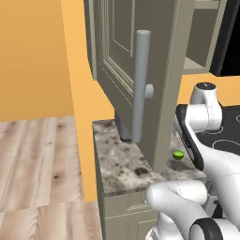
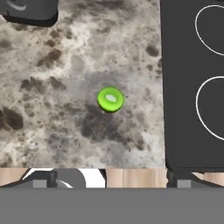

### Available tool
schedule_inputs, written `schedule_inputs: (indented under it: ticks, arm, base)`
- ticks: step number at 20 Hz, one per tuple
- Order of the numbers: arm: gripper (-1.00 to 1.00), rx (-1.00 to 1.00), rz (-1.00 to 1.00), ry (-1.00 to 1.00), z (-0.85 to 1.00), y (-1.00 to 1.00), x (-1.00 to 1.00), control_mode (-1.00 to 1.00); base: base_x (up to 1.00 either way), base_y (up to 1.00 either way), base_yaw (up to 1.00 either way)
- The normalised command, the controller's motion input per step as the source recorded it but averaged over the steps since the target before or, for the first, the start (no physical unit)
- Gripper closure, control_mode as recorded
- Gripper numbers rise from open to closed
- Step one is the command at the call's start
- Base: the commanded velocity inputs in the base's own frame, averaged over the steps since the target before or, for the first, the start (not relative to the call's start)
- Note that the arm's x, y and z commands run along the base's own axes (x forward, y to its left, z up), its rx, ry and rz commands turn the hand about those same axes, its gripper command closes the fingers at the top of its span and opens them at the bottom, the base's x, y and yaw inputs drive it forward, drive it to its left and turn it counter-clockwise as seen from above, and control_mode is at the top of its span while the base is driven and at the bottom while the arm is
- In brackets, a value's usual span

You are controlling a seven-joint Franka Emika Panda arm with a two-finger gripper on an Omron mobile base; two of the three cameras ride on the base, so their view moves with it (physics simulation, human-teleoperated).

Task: Pick the kiwi from the counter and place it in the cabinet. Then close the cabinet.

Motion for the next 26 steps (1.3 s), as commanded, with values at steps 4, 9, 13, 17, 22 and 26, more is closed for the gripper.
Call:
schedule_inputs:
  ticks: [4,9,13,17,22,26]
  arm:
    - [-1.00,0.00,0.00,0.00,-0.45,0.00,0.00,-1.00]
    - [-1.00,0.00,0.00,0.00,-0.42,0.00,0.00,-1.00]
    - [-1.00,0.00,0.00,0.00,-0.41,0.00,0.00,-1.00]
    - [-1.00,0.00,0.00,0.00,-0.35,-0.03,0.00,-1.00]
    - [-1.00,0.00,0.00,0.00,-0.28,-0.06,0.03,-1.00]
    - [-1.00,0.05,0.00,0.00,-0.11,-0.10,0.20,-1.00]
  base:
    - [0.00,0.00,0.00]
    - [0.00,0.00,0.00]
    - [0.00,0.00,0.00]
    - [0.00,0.00,0.00]
    - [0.00,0.00,0.00]
    - [0.00,0.00,0.00]
